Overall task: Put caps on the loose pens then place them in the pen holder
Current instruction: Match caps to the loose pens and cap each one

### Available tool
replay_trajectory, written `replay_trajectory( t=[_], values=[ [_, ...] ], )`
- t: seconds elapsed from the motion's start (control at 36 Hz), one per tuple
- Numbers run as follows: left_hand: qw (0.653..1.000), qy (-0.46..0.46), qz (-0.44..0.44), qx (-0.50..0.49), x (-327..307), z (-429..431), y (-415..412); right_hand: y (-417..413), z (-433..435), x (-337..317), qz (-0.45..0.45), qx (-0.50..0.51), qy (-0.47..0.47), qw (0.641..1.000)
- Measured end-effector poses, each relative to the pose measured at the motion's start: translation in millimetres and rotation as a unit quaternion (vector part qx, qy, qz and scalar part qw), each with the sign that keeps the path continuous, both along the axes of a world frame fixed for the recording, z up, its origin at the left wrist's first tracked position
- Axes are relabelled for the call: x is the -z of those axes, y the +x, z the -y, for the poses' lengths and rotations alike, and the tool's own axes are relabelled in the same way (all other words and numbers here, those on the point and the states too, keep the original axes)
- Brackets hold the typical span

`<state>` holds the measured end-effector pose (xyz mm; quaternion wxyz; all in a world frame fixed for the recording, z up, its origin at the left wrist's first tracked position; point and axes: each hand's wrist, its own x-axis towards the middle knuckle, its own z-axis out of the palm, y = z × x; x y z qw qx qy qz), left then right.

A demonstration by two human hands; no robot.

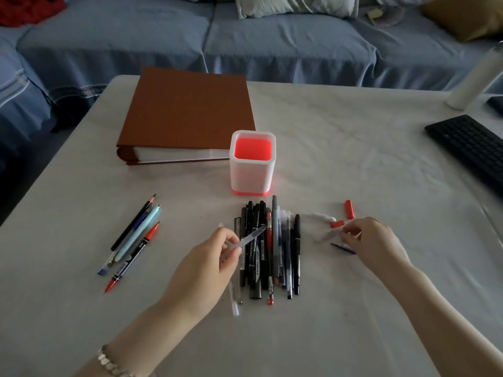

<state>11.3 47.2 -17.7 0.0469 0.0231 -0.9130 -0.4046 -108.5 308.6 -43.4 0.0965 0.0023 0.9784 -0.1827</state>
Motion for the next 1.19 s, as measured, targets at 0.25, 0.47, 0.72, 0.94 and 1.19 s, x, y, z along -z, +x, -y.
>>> replay_trajectory(
  t=[0.25, 0.47, 0.72, 0.94, 1.19],
  values=[
    [0.996, 0.088, 0.018, -0.031, -10.5, -1.5, 3.9, 16.4, 15.2, -15.0, -0.046, 0.005, -0.255, 0.966],
    [0.992, 0.122, 0.011, -0.031, -17.7, -5.6, 7.5, 52.3, 46.8, -38.3, -0.021, -0.01, -0.57, 0.821],
    [0.99, 0.134, -0.035, 0.008, -30.6, -4.7, 11.2, 67.3, 60.8, -54.2, -0.006, -0.035, -0.543, 0.839],
    [0.99, 0.135, -0.019, 0.045, -33.5, -3.2, 12.9, 70.2, 63.4, -64.7, -0.004, -0.086, -0.482, 0.872],
    [0.991, 0.124, -0.006, 0.042, -35.3, 0.0, 13.9, 68.8, 64.2, -67.5, 0.002, -0.103, -0.462, 0.881]
  ],
)
